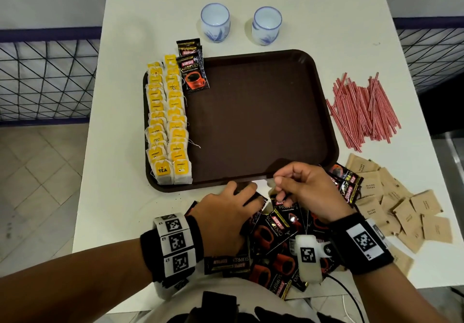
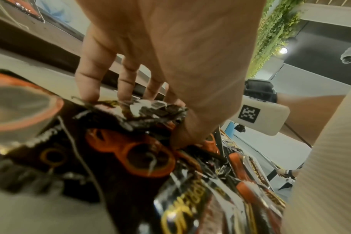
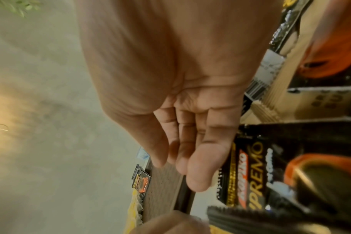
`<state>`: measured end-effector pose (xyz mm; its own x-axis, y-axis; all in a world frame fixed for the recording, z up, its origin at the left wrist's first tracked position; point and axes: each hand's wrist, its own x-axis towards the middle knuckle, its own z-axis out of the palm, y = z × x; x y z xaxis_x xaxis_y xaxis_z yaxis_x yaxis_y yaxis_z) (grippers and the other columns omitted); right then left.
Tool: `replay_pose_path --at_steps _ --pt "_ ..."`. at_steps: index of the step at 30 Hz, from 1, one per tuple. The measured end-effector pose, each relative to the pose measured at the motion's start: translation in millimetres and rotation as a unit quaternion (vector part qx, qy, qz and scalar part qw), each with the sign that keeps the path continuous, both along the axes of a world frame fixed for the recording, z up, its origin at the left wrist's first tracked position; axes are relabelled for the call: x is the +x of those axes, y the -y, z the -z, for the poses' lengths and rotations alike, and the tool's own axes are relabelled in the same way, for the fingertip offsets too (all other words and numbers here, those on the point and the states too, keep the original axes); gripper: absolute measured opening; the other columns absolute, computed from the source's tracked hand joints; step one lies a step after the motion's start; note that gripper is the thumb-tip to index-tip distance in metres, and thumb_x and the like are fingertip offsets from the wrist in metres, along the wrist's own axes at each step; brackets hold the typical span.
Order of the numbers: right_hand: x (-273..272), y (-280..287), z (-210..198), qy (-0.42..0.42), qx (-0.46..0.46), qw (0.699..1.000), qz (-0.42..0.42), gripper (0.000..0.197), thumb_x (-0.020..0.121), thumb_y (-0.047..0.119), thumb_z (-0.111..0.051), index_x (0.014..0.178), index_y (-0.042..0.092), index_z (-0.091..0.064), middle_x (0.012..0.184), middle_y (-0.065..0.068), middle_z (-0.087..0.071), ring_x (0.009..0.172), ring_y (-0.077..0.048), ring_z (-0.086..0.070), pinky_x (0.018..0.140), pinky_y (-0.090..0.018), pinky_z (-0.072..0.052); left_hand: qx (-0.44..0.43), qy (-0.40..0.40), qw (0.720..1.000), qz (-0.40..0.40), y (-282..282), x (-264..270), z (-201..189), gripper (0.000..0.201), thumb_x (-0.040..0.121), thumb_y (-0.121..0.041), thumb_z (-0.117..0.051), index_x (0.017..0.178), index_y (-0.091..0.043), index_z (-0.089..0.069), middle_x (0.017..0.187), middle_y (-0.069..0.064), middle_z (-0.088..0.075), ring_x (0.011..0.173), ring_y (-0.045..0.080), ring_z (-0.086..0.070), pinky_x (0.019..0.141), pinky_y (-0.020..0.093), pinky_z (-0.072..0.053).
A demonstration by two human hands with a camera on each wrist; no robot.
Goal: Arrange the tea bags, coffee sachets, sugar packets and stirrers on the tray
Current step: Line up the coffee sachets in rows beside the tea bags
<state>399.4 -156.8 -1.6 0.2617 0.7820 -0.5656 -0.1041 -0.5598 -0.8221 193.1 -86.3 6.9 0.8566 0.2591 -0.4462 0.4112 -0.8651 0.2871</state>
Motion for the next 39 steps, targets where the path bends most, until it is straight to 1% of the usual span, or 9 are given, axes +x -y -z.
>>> replay_pose_path --at_steps 4,9,15,20,23,26,28,33,39 --pt "-0.3 -1.8 -1.6 0.004 -0.002 1.0 -0.01 0.003 0.091 0.003 -0.067 0.093 0.001 -0.068 0.076 -0.014 -0.069 0.064 -0.026 -0.066 0.051 -0.028 -0.054 -0.003 -0.014 1.0 0.011 -0.6 5.1 1.0 0.083 0.076 -0.05 -0.066 0.146 -0.028 -0.028 0.138 0.001 -0.037 0.109 0.025 -0.048 0.059 0.03 -0.042" --pt "-0.4 -3.8 -7.5 0.006 -0.002 1.0 -0.011 0.004 0.091 0.003 -0.067 0.094 0.001 -0.067 0.075 -0.013 -0.071 0.065 -0.026 -0.066 0.051 -0.027 -0.054 -0.023 -0.005 1.0 0.002 0.4 6.5 3.3 0.063 0.073 -0.039 -0.068 0.125 -0.023 -0.036 0.133 0.002 -0.036 0.106 0.025 -0.05 0.056 0.03 -0.04" --pt "5.8 4.0 -21.6 0.101 -0.025 0.991 -0.084 0.007 0.088 0.016 -0.073 0.088 0.009 -0.07 0.075 -0.012 -0.071 0.061 -0.024 -0.066 0.052 -0.03 -0.054 -0.037 0.069 0.997 -0.004 -5.6 -0.5 9.9 0.054 0.075 -0.037 -0.064 0.124 -0.023 -0.049 0.127 -0.001 -0.055 0.103 0.023 -0.058 0.054 0.031 -0.053" --pt "6.9 11.6 -30.8 0.159 -0.12 0.95 -0.242 0.024 0.077 0.037 -0.084 0.087 0.021 -0.068 0.072 -0.006 -0.071 0.055 -0.018 -0.068 0.053 -0.028 -0.053 -0.084 0.118 0.989 -0.03 -15.0 -2.3 11.1 0.06 0.067 -0.012 -0.068 0.125 -0.016 -0.053 0.126 0.006 -0.059 0.09 0.027 -0.064 0.058 0.037 -0.056" --pt "2.7 10.9 -33.8 0.273 -0.148 0.88 -0.358 0.035 0.072 0.047 -0.084 0.096 0.028 -0.066 0.074 0.002 -0.068 0.063 -0.009 -0.065 0.063 -0.027 -0.053 -0.123 0.173 0.974 -0.079 -22.2 -4.5 6.3 0.061 0.078 0.0 -0.057 0.137 -0.016 -0.049 0.141 0.007 -0.05 0.096 0.03 -0.066 0.067 0.04 -0.059" --pt "-6.1 8.6 -37.5 0.368 -0.126 0.824 -0.412 0.04 0.071 0.053 -0.08 0.1 0.03 -0.064 0.08 0.013 -0.059 0.074 -0.005 -0.059 0.067 -0.028 -0.051 -0.168 0.234 0.939 -0.189 -33.9 -9.6 -3.2 0.056 0.093 -0.008 -0.052 0.145 -0.029 -0.044 0.149 -0.003 -0.044 0.123 0.019 -0.056 0.1 0.029 -0.049" --pt "-11.7 7.5 -34.5 0.387 -0.11 0.808 -0.429 0.037 0.072 0.051 -0.079 0.096 0.028 -0.063 0.084 0.017 -0.051 0.079 -0.007 -0.056 0.064 -0.027 -0.046 -0.19 0.261 0.909 -0.262 -41.8 -14.0 -9.9 0.056 0.095 -0.011 -0.057 0.145 -0.033 -0.044 0.141 -0.007 -0.055 0.126 0.009 -0.053 0.107 0.019 -0.041" --pt "-16.2 10.3 -18.2 0.367 -0.082 0.819 -0.433 0.026 0.076 0.042 -0.078 0.088 0.024 -0.063 0.102 0.016 -0.052 0.086 -0.009 -0.058 0.073 -0.03 -0.05 -0.376 0.303 0.787 -0.384 -54.6 -20.4 -16.1 0.064 0.094 0.002 -0.061 0.146 -0.032 -0.044 0.134 -0.009 -0.061 0.111 0.013 -0.069 0.098 0.032 -0.054" --pt "-1.6 -2.8 -43.5 0.303 -0.046 0.874 -0.377 0.01 0.086 0.03 -0.071 0.084 0.028 -0.062 0.079 0.008 -0.063 0.068 -0.007 -0.058 0.063 -0.027 -0.047 -0.46 0.351 0.699 -0.421 -61.0 -22.9 -22.9 0.056 0.096 0.006 -0.057 0.14 -0.028 -0.05 0.131 0.002 -0.061 0.097 0.031 -0.073 0.078 0.029 -0.06"
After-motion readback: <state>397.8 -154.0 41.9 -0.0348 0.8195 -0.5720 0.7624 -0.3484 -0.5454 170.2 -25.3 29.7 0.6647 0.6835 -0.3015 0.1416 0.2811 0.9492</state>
